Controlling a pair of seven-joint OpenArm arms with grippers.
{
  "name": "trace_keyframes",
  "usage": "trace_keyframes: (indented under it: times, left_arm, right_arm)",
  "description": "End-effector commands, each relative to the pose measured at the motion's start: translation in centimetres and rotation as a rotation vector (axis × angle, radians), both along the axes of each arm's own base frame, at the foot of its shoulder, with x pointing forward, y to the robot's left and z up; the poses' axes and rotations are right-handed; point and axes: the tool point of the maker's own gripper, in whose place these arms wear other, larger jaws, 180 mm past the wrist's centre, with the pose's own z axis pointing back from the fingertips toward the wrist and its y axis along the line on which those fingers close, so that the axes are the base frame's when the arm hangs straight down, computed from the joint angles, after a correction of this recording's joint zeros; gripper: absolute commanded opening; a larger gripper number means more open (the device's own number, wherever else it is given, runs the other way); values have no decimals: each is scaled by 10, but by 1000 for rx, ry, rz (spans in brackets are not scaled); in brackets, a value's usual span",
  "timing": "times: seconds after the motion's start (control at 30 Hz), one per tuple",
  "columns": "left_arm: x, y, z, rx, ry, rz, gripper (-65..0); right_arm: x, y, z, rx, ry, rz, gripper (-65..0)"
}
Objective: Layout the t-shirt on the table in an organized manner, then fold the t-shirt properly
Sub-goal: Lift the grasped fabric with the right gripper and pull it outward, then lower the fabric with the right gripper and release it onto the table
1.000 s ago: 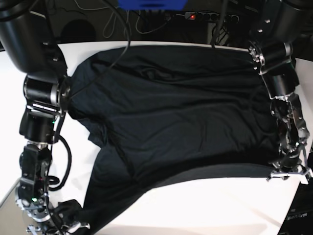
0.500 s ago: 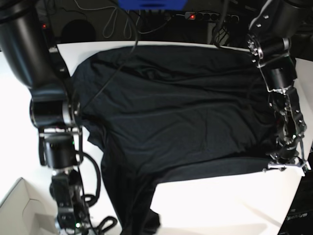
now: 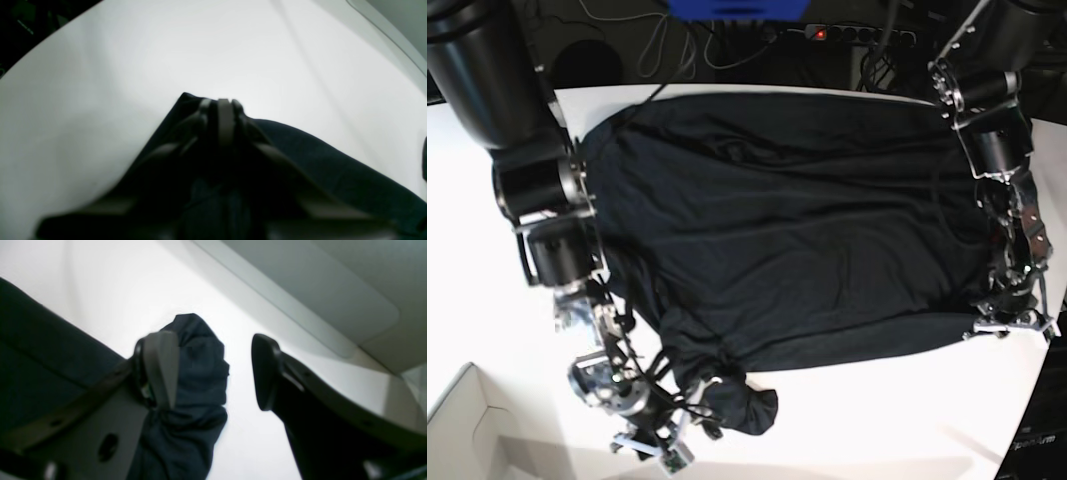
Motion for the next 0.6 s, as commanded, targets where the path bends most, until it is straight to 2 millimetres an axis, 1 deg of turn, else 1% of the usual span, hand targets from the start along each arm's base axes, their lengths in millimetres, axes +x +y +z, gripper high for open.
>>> trace_keyframes:
  times: [0.0, 0.07, 0.13, 0.2, 0.27, 0.3, 0.37, 0.43, 0.5, 0.53, 0.57]
  left_arm:
    - [11, 8, 26, 30, -67, 6, -537]
    - [7, 9, 22, 33, -58, 6, -484]
    - [6, 9, 21, 35, -59, 7, -448]
    - [6, 9, 21, 34, -58, 8, -425]
    - [6, 10, 22, 35, -62, 10, -423]
    - [6, 10, 23, 35, -65, 10, -423]
    - [9, 10, 36, 50, -94, 7, -423]
    - [11, 10, 52, 67, -128, 3, -423]
    - [13, 8, 70, 86, -171, -2, -423]
    - [13, 7, 77, 95, -188, -3, -423]
    - [8, 6, 78, 106, -192, -6, -423]
  right_arm:
    - [10, -9, 38, 35, -90, -21, -298]
    - [2, -21, 29, 25, -57, -57, -298]
    - [-8, -32, 13, 3, -6, -90, -298]
    - [-23, -43, -10, -28, 58, -117, -299]
    - [-42, -48, -37, -43, 119, -130, -299]
    - [-51, -56, -48, -56, 142, -142, -299]
    - [-67, -61, -66, -75, 176, -146, -299]
    - [-79, -61, -78, -79, 196, -144, -299]
    - [-93, -68, -88, -98, 207, -146, -299]
    - [-99, -68, -91, -101, 211, -143, -299]
    - [-106, -69, -94, -104, 210, -141, -299]
